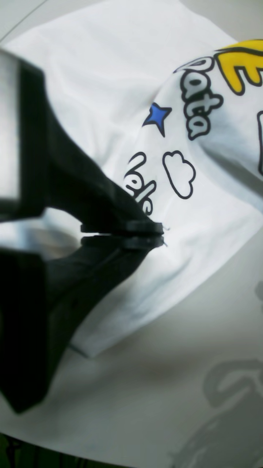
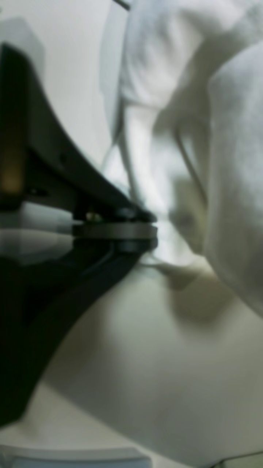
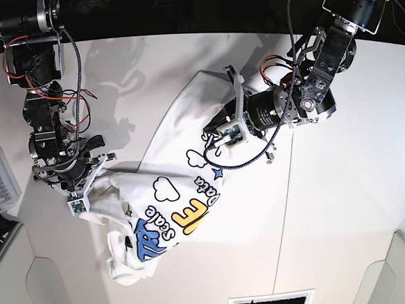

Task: Layout the t-shirt on the table in an organized manner, then fold the t-shirt properly
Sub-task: 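Hold the shirt with both grippers and stretch it apart to flatten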

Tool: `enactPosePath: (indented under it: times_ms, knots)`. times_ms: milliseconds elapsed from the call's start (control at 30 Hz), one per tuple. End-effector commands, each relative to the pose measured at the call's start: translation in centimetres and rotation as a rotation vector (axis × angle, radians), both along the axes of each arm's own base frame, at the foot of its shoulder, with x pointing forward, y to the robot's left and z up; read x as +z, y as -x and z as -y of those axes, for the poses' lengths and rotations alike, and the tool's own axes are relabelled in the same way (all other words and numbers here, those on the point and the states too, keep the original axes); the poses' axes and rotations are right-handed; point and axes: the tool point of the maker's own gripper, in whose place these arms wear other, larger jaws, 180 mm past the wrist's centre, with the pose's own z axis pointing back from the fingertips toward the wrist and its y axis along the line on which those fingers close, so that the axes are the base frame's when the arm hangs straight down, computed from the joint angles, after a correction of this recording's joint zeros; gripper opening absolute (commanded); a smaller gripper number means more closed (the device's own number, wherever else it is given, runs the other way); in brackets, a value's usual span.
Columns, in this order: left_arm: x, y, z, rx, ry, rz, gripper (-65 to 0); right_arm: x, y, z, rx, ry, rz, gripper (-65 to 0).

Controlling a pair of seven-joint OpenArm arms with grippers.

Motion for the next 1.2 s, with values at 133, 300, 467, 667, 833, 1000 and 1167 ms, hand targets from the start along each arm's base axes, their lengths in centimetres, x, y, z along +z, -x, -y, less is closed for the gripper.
enactPosePath:
  times_ms: [133,300,467,667,833,1000,1167]
  knots:
    - [0.8,-0.8,-0.7,-0.012,-0.018,0.046,-65.0,-1.0,2.5,-0.4,0.028,-0.01,-0.057,-65.0]
    - [0.7,-0.8,-1.2,-0.012,-0.033,0.048,-65.0,-1.1,5.7,-0.9,0.044,-0.001,-0.074,-65.0]
    - [0.7,-0.8,-1.2,-0.012,-0.033,0.048,-65.0,-0.6,8.4,-1.9,0.062,-0.033,-0.062,-65.0]
    - [0.6,-0.8,-1.3,-0.014,-0.041,0.05,-65.0,0.4,10.8,-4.2,0.119,-0.119,-0.075,-65.0]
    - [0.5,-0.8,-1.4,-0.016,-0.048,0.052,-65.0,1.7,11.7,-5.1,0.159,-0.129,-0.076,-65.0]
    - [0.3,-0.8,-1.6,-0.017,-0.067,0.053,-65.0,3.4,12.0,-5.2,0.17,-0.11,-0.058,-65.0]
    - [0.2,-2.3,-3.2,0.075,-0.117,0.091,-65.0,4.7,12.2,-3.8,0.185,-0.008,-0.044,-65.0]
